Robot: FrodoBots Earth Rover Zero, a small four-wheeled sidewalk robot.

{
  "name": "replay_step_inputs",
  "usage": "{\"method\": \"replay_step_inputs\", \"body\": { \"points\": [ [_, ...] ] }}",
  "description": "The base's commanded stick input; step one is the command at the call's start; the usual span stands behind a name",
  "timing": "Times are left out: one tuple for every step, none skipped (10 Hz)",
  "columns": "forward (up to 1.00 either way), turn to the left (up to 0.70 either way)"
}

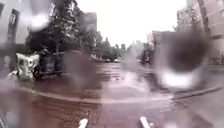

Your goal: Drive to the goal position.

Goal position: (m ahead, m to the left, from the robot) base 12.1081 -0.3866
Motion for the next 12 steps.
{"method": "replay_step_inputs", "body": {
  "points": [
    [0.7, 0.0],
    [0.7, 0.0],
    [0.7, 0.0],
    [0.7, 0.0],
    [0.7, 0.0],
    [0.7, 0.0],
    [0.7, 0.0],
    [0.7, 0.0],
    [0.7, 0.0],
    [0.7, 0.0],
    [0.7, 0.0],
    [0.7, 0.0]
  ]
}}
